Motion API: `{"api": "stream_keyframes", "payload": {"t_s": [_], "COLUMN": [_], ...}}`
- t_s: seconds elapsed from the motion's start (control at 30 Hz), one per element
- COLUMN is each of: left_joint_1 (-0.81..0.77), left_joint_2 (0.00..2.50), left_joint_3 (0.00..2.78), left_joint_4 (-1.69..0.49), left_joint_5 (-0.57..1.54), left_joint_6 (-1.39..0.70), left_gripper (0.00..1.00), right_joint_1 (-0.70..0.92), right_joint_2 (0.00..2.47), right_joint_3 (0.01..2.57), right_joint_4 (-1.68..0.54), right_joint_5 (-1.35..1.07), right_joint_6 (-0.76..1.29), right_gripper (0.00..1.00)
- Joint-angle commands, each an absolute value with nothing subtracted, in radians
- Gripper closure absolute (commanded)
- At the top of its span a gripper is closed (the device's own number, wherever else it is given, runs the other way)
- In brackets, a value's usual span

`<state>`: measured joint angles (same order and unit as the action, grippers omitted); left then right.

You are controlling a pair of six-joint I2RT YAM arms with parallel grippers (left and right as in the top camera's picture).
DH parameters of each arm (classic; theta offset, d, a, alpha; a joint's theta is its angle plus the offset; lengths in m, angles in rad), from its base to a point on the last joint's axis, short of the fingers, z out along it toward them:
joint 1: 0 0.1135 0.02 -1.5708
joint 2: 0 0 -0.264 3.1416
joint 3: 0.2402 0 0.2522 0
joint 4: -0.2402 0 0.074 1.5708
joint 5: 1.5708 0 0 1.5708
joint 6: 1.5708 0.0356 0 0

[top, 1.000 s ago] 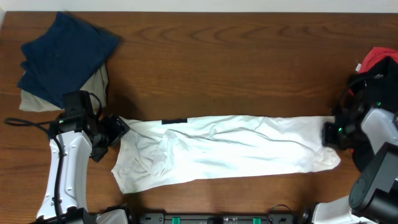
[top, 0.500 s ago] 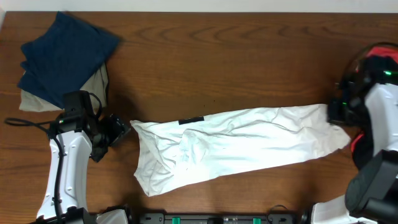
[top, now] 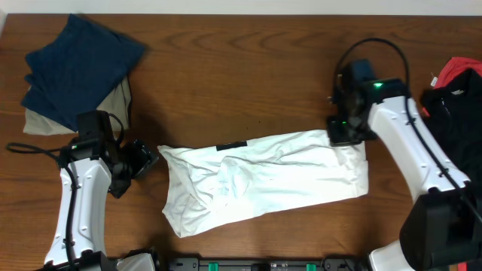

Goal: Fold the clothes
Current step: 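Fold the strip's right end leftward onto the middle with right gripper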

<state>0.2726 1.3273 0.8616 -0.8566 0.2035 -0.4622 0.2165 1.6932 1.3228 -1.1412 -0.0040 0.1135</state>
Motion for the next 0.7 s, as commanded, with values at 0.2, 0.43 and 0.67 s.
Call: {"api": "stream_keyframes", "payload": {"t_s": [0.2,0.43,0.67], "left_joint_1": [0.276,0.276,0.276], "left_joint_2": [1.330,1.330,1.330], "left_joint_3": [0.871,0.871,0.871], "left_joint_4": [-0.867,-0.867,-0.867], "left_joint_5": [0.198,0.198,0.198], "left_joint_6": [-0.441,-0.441,-0.441], "left_gripper": [0.12,0.12,0.12], "right_joint_1": [0.377,0.413,0.452], "right_joint_2": [1.689,1.689,1.689], "right_joint_3": [1.306,1.304,1.304], "right_joint_4": [-1.087,-1.090,-1.122], "right_joint_5": [-0.008,-0.021,-0.035], "right_joint_6": [0.191,0.194,0.194], "right_gripper": [0.97,0.96,0.96]}}
